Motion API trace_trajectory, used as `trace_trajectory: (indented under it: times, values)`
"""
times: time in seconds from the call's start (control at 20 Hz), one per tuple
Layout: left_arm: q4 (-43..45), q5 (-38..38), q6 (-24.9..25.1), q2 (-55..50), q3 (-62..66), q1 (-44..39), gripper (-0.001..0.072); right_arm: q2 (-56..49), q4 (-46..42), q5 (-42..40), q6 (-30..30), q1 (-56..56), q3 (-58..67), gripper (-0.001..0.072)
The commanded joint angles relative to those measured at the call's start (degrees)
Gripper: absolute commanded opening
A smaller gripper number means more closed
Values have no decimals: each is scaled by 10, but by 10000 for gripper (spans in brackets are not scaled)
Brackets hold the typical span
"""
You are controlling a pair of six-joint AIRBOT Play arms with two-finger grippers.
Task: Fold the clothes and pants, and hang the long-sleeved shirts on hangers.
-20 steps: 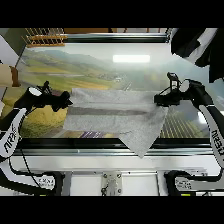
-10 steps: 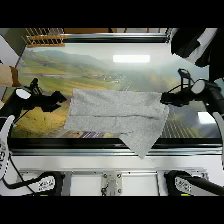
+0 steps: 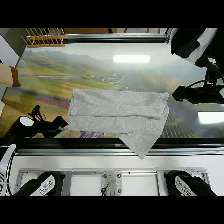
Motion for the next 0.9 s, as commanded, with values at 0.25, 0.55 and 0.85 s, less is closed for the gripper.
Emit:
trace_trajectory:
  times: [0.25, 0.55, 0.85]
  values:
    - [-103, 99, -9, -72, -4, -73, 319, 12, 12, 31, 0, -2, -17, 488]
    - [-55, 90, -8, -34, 20, -69, 9, 29, 13, 46, 53, -65, -209, 489]
    - [-12, 71, -6, -6, 20, -69, 9, 1, 143, -37, 18, -81, -398, 489]
